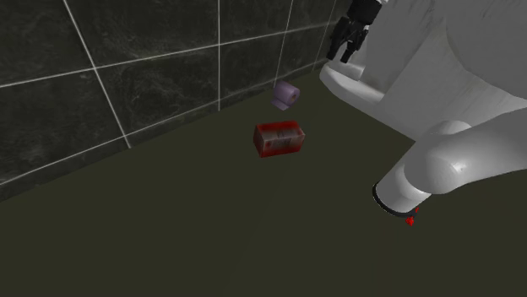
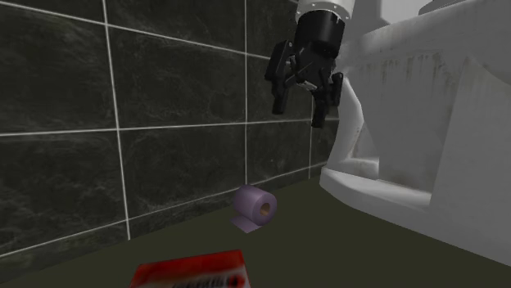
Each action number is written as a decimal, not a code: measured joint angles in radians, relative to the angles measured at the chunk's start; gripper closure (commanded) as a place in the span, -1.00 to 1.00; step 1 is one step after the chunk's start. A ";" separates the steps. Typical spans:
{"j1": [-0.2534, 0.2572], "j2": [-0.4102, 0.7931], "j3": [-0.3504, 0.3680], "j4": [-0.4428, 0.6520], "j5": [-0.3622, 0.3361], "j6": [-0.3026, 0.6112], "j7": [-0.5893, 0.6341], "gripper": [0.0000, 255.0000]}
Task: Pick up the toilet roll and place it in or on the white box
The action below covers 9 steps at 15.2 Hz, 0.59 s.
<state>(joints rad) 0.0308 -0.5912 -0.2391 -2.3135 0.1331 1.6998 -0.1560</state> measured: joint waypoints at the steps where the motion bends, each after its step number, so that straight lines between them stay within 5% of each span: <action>1: 0.003 0.033 -0.026 0.001 0.011 0.021 -0.032 -1.00; 9: 0.044 0.340 -0.201 0.086 0.172 0.112 -0.297 -1.00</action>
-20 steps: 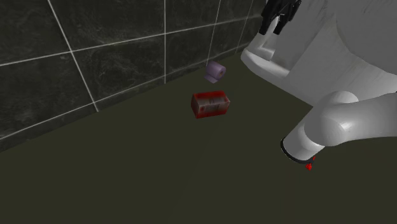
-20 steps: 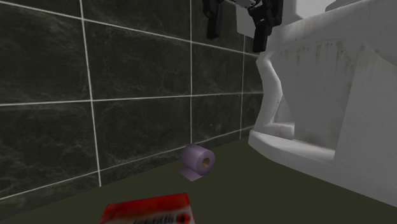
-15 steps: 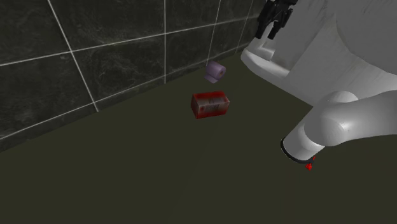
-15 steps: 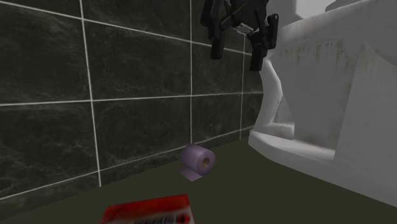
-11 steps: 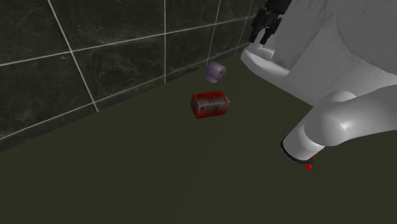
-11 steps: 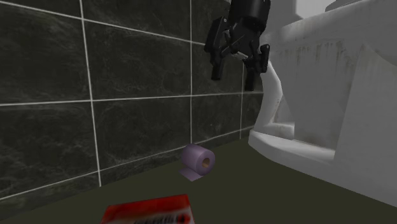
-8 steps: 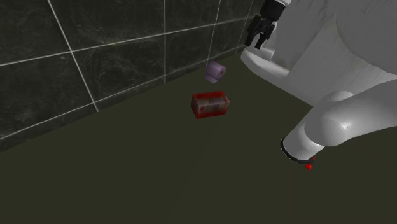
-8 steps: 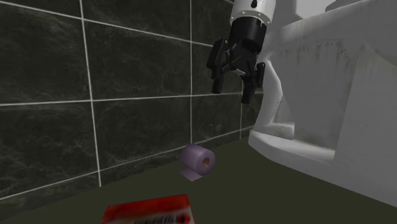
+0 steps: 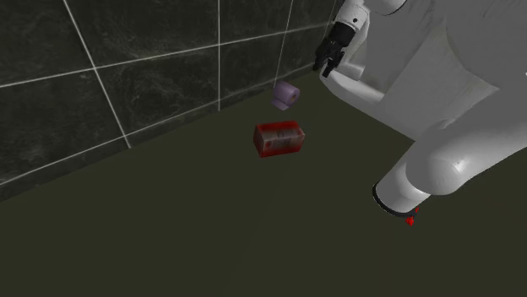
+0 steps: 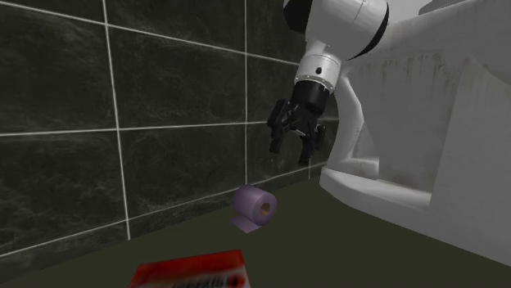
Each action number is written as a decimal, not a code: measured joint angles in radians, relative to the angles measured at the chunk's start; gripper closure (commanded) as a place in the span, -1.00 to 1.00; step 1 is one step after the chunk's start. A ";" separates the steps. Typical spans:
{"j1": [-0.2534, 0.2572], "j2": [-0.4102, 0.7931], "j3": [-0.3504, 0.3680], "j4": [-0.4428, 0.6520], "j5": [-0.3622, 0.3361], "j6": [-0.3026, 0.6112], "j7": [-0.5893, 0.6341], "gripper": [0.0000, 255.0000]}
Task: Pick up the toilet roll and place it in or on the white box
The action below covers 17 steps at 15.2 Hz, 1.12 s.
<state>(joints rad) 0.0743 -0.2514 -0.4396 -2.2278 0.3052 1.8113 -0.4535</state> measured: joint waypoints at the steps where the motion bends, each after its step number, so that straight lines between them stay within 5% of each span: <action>1: 0.004 0.044 -0.016 0.011 0.030 0.009 -0.037 -1.00; 10: -0.036 0.476 -0.073 0.232 0.318 -0.056 -0.338 -1.00; 17: -0.024 0.511 -0.052 0.180 0.365 0.014 -0.376 -1.00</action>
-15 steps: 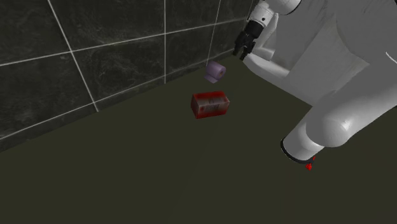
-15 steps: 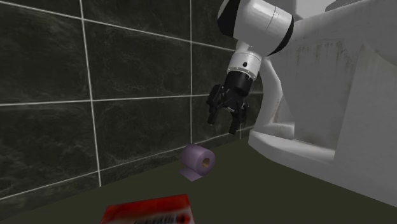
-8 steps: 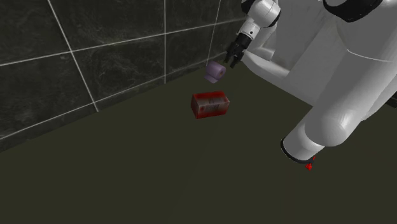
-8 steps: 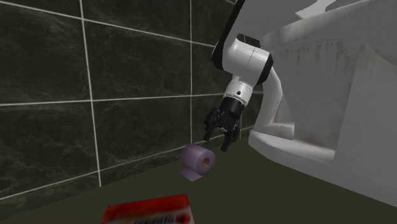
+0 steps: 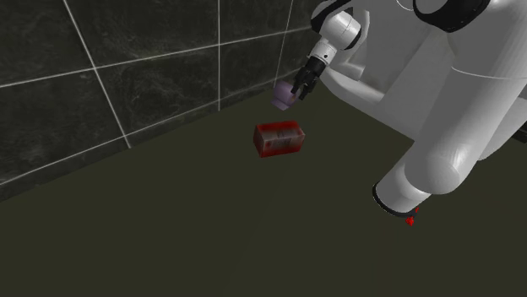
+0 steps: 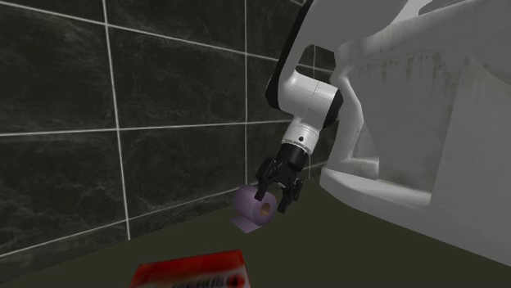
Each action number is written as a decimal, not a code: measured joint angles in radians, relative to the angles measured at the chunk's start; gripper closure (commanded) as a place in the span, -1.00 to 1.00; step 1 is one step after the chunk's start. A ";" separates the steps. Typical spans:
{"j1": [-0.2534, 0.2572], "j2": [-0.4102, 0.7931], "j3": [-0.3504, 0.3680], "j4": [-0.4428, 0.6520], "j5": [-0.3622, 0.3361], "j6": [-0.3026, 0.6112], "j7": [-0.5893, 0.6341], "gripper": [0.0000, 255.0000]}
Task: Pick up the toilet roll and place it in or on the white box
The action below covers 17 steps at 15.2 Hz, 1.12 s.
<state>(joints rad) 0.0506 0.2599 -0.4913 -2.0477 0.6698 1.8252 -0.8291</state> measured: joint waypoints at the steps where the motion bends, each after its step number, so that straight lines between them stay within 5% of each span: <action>1: 0.001 0.002 0.001 -0.003 0.002 0.004 -0.001 -1.00; 7: 0.002 0.005 0.003 -0.004 0.005 0.008 -0.002 -1.00; 8: 0.002 0.005 0.003 -0.004 0.005 0.008 -0.002 1.00; 17: 0.002 0.004 0.003 -0.004 0.005 0.008 -0.002 1.00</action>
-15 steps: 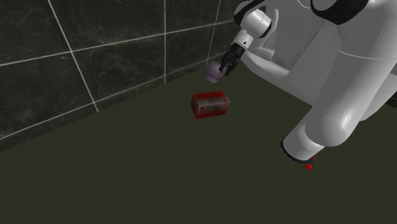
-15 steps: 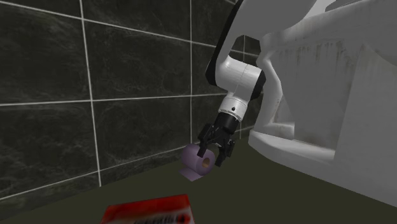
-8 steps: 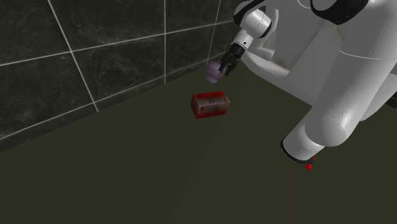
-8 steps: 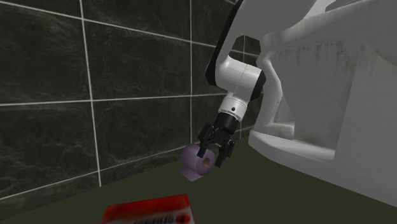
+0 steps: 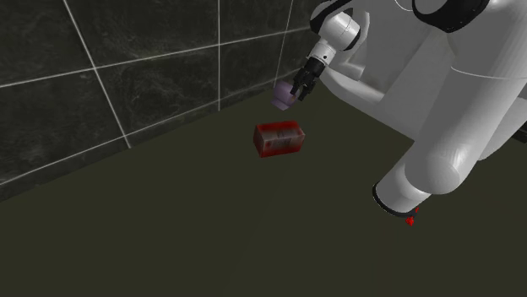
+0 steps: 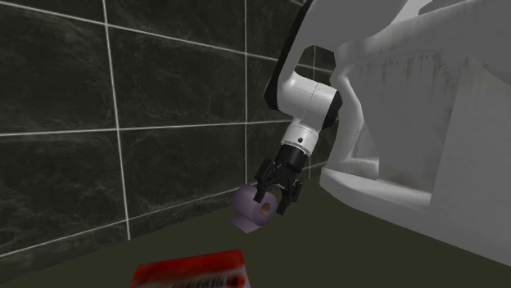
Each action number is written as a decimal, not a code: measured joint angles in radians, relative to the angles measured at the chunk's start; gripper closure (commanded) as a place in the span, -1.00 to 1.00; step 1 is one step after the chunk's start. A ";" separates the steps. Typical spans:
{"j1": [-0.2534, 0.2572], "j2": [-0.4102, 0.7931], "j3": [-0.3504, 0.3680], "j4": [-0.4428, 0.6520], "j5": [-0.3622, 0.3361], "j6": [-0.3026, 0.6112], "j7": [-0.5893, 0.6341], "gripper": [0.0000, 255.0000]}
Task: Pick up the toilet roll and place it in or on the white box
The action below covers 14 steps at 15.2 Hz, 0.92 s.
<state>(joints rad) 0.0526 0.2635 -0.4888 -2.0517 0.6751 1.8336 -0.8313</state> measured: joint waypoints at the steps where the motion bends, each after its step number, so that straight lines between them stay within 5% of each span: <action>1: 0.000 0.000 0.000 0.000 0.000 0.000 0.000 1.00; 14: 0.009 -0.095 -0.015 0.050 -0.062 -0.099 0.093 1.00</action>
<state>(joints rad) 0.0616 0.1689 -0.5033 -2.0021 0.6134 1.7343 -0.7380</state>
